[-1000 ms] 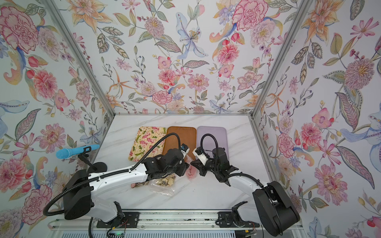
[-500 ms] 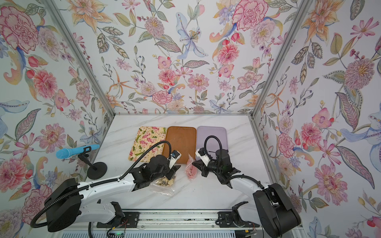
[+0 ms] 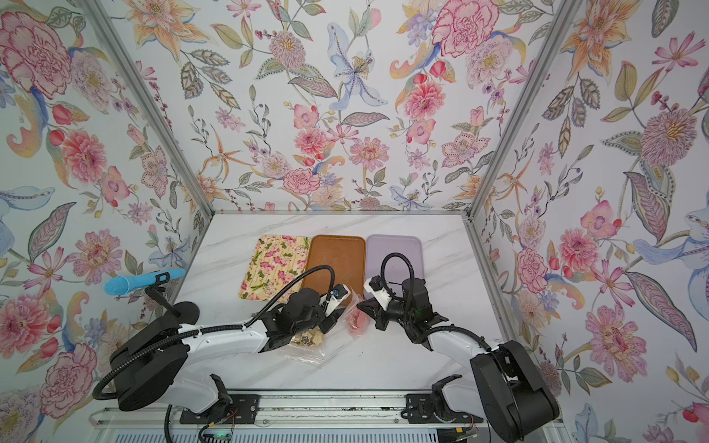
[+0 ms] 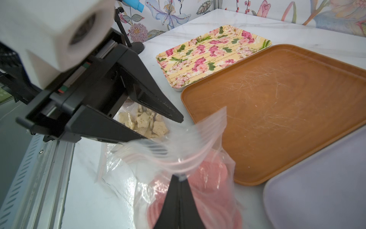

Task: Pour cookies out of the ziploc bag
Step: Open the ziploc bag at the center of the board.

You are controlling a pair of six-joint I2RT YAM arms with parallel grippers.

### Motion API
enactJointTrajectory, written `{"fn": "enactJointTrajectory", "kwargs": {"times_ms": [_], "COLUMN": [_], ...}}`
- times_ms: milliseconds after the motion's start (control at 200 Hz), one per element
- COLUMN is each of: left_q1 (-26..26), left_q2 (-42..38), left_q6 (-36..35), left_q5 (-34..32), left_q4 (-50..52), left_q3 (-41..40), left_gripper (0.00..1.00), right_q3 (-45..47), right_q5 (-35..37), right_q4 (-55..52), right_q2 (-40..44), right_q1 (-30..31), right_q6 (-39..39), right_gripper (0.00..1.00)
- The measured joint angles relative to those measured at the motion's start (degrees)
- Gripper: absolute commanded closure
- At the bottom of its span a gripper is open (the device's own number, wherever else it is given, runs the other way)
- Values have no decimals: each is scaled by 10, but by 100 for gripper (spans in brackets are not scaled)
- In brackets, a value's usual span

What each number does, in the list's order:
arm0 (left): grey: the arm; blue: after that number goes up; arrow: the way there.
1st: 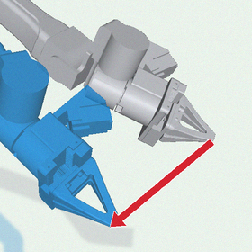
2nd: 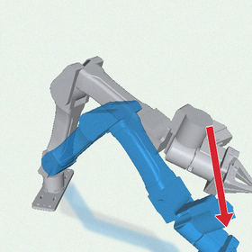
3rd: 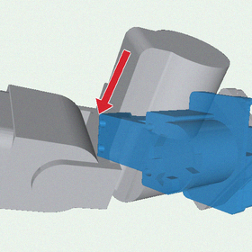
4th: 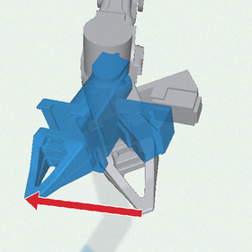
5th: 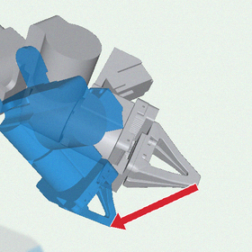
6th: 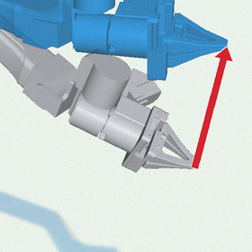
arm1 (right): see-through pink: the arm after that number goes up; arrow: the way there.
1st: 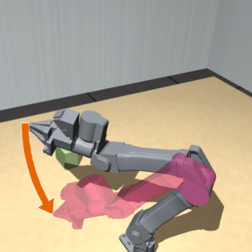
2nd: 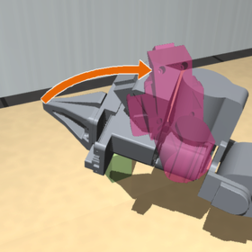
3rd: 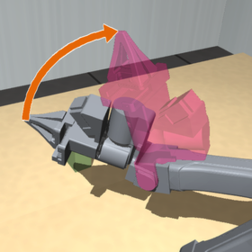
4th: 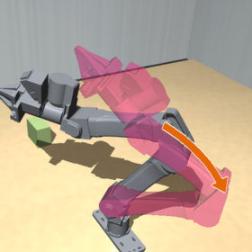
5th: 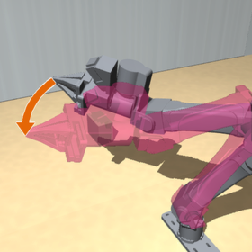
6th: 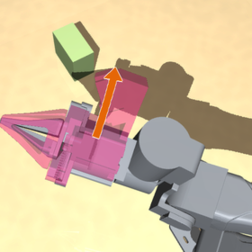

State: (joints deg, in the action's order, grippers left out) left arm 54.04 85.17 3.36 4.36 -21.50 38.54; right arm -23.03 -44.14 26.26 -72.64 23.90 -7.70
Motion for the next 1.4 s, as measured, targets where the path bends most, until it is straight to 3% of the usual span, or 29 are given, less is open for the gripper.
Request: {"fn": "enactJointTrajectory", "kwargs": {"times_ms": [160, 571, 986, 1402], "left_q1": [0, 0, -1, -43], "left_q2": [-12, 14, 33, 19], "left_q6": [0, 5, -8, -37], "left_q5": [48, 134, 132, 116], "left_q4": [-54, -74, -64, -10], "left_q3": [-27, -28, -19, -5], "left_gripper": [56, 56, 58, 56], "right_q3": [0, 11, 16, 19], "right_q5": [0, 2, 1, -2], "right_q4": [2, 11, 12, 16], "right_q2": [-2, -2, 3, 3], "right_q1": [0, -4, -8, -15], "right_q6": [0, 0, 0, 0], "right_gripper": [100, 100, 100, 100]}}
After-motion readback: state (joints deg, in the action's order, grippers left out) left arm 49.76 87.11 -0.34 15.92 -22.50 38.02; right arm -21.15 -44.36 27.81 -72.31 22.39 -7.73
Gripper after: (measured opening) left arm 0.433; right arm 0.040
